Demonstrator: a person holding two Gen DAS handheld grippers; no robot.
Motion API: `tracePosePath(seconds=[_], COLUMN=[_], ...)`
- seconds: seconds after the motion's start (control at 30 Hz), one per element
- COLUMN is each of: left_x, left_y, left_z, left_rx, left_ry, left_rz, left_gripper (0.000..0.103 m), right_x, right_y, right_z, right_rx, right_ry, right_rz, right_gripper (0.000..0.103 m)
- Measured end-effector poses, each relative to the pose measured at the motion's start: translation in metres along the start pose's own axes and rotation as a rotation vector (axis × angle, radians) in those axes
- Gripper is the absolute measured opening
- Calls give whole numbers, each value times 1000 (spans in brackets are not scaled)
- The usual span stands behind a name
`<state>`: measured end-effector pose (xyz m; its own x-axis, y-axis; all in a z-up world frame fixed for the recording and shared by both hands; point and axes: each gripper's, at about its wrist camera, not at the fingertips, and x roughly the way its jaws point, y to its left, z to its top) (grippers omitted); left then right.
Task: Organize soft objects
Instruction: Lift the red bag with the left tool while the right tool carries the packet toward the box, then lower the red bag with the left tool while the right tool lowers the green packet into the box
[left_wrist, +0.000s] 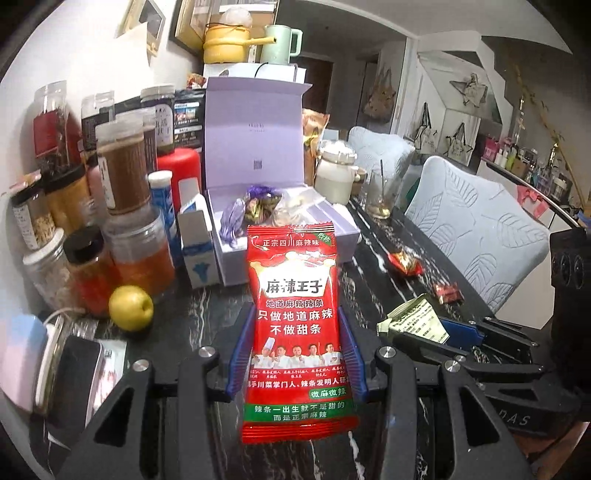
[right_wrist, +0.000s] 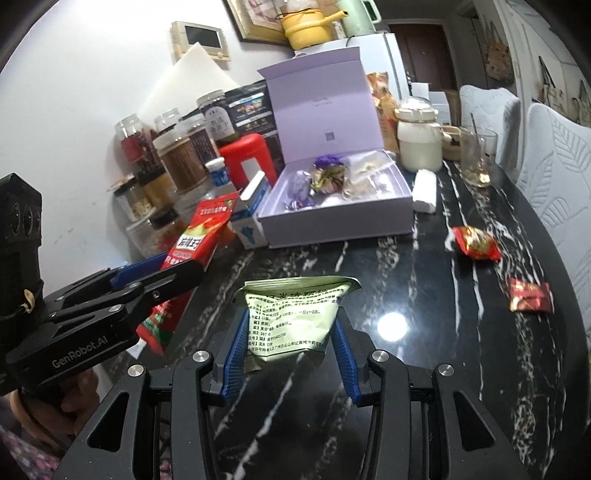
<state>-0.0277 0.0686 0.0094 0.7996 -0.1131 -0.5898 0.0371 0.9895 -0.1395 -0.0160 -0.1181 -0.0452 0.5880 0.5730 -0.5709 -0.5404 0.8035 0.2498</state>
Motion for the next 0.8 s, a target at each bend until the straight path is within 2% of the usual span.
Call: tracePosePath(seconds=[0.8], left_x=[43], left_y=[8], left_z=[93], left_rx=[1], left_ry=[-121], left_rz=[-22], left_gripper=[44], right_x=[18], right_y=[-13], right_z=[104], right_rx=[-87], right_ry=[-108], right_rz=[-13], right_gripper=[43])
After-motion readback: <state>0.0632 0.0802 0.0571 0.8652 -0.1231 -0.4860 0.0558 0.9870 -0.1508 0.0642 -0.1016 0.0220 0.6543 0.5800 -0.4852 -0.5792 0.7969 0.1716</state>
